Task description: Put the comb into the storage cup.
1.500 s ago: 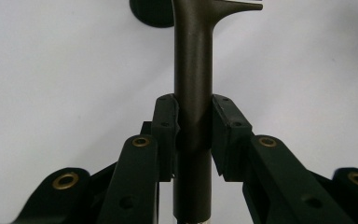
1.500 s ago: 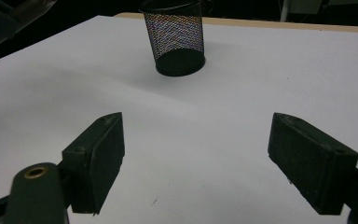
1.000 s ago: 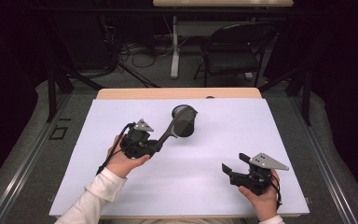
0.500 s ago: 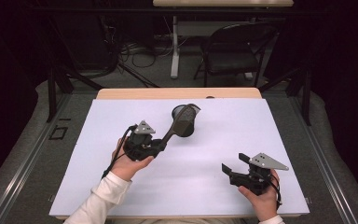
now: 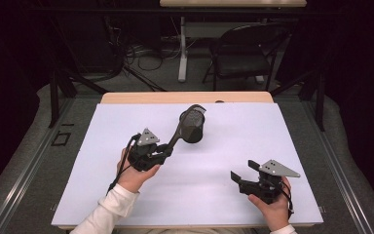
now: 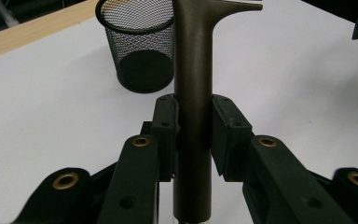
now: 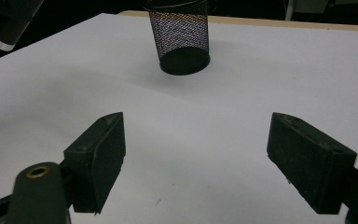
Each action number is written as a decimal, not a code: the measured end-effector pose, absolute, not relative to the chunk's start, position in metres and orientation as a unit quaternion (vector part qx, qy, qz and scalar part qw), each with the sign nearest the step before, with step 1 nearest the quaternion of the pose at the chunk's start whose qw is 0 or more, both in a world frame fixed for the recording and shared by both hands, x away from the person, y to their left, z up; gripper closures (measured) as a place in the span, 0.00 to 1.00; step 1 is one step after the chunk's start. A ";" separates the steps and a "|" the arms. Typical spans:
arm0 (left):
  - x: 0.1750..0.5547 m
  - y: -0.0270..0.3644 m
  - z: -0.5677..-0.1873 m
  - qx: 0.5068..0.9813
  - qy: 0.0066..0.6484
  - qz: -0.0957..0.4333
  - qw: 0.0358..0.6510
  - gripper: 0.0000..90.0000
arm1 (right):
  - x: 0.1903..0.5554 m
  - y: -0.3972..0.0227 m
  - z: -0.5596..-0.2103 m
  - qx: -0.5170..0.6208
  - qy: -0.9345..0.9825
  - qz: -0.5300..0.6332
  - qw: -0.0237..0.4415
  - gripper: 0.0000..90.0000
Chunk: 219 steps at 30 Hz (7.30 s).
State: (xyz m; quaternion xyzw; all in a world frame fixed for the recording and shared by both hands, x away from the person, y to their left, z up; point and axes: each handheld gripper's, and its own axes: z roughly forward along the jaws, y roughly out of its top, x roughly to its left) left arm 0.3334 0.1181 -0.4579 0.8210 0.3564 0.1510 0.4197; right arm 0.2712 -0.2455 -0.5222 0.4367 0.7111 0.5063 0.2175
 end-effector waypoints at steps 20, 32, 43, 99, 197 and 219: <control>0.329 0.115 -0.472 0.802 0.363 0.178 0.439 0.81 | 0.284 -0.231 -0.511 0.419 0.735 0.498 0.190 0.28; 0.330 0.115 -0.475 0.801 0.364 0.177 0.440 0.81 | 0.306 -0.227 -0.497 0.442 0.727 0.506 0.139 0.27; 0.330 0.118 -0.474 0.795 0.367 0.182 0.448 0.81 | 0.325 -0.218 -0.476 0.449 0.731 0.502 0.107 0.24; 0.329 0.120 -0.480 0.781 0.372 0.176 0.470 0.81 | 0.384 -0.170 -0.419 0.443 0.695 0.566 0.015 0.42; 0.317 0.101 -0.490 0.796 0.346 0.152 0.473 0.81 | 0.408 -0.156 -0.429 0.490 0.644 0.584 -0.062 0.91; 0.318 0.101 -0.491 0.796 0.346 0.150 0.473 0.81 | 0.410 -0.157 -0.431 0.491 0.630 0.594 -0.097 0.96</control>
